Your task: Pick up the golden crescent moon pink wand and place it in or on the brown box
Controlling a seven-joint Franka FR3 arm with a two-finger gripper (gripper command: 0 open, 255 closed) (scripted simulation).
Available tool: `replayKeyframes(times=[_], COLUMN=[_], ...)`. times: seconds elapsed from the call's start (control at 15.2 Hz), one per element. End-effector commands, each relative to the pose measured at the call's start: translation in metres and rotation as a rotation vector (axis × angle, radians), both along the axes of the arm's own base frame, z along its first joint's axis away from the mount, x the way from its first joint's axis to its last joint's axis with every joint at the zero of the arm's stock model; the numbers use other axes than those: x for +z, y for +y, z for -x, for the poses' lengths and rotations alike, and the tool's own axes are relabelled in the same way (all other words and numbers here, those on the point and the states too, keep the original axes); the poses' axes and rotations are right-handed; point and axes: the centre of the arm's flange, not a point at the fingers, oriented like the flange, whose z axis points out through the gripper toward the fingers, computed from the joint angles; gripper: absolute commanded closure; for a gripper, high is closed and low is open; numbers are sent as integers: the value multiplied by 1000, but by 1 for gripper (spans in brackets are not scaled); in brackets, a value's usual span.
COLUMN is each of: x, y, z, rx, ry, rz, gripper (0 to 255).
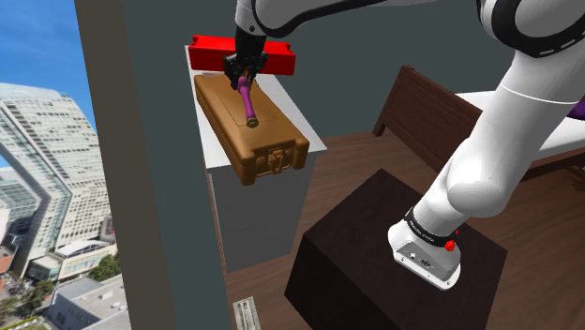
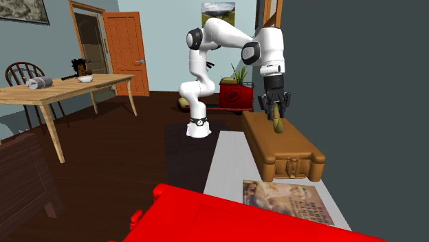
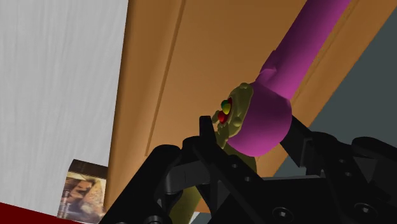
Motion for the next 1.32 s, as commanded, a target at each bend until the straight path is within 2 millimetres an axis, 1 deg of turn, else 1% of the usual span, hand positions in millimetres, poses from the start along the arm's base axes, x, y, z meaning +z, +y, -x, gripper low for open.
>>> replayKeyframes(times=[0.0, 0.53, 0.59, 0.92, 1.12, 1.19, 1.25], x=[-9, -9, -9, -9, 29, 40, 40], y=[1, 1, 1, 1, -1, -2, -2], z=[0, 0, 0, 0, 10, 12, 12], rx=[0, 0, 0, 0, 0, 0, 0], ry=[-1, -1, -1, -1, -1, -1, -1], rz=[0, 0, 0, 0, 0, 0, 0], gripper=[255, 255, 0, 0, 0, 0, 0])
